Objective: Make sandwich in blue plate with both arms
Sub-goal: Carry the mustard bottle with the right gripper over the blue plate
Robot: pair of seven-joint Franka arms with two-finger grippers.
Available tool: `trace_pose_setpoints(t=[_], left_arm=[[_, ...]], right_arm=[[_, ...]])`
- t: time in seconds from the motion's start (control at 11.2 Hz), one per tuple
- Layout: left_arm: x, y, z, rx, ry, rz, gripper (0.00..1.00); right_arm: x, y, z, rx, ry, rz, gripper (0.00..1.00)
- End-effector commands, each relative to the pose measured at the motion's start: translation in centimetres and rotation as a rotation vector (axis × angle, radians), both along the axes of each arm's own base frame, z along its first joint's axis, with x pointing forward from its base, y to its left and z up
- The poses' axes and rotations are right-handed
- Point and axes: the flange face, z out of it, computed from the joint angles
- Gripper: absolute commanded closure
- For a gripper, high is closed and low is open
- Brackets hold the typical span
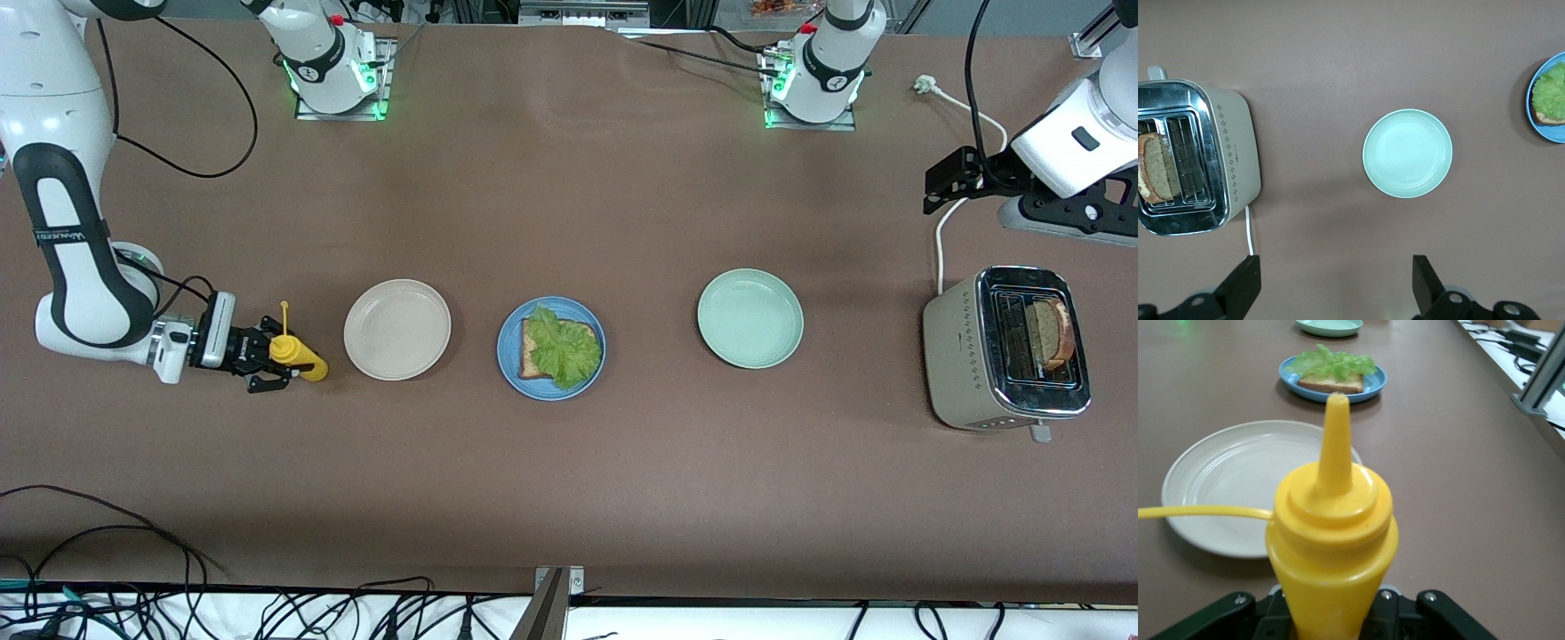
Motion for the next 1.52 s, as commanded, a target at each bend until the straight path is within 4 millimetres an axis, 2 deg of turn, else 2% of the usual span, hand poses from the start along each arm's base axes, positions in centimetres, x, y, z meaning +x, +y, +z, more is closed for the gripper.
trace_pose_setpoints(t=[0.0, 0.27, 0.63, 0.71, 1.16, 1.43], left_arm=[[0.2, -0.2, 0.5, -0.008, -0.005, -0.019, 0.0], [0.2, -0.2, 0.5, -0.008, -0.005, -0.019, 0.0], [0.2, -0.2, 0.5, -0.008, -0.005, -0.019, 0.0], [0.2, -0.2, 0.5, -0.008, -0.005, -0.019, 0.0], [0.2, -0.2, 0.5, -0.008, -0.005, -0.021, 0.0], [0.2, -0.2, 0.5, -0.008, -0.005, -0.021, 0.0]], right_arm=[[1.3, 3.0, 5.4, -0.124, 0.139, -0.097, 1.0], [2.0, 7.4, 10.4, -0.271, 0.243, -0.196, 1.0], [1.8, 12.9, 14.0, -0.485, 0.35, -0.312, 1.0], [1.6, 14.1, 14.2, -0.516, 0.372, -0.339, 1.0], [0.5, 22.8, 15.7, -0.719, 0.384, -0.44, 1.0], [-1.6, 29.5, 15.9, -0.876, 0.356, -0.547, 1.0]])
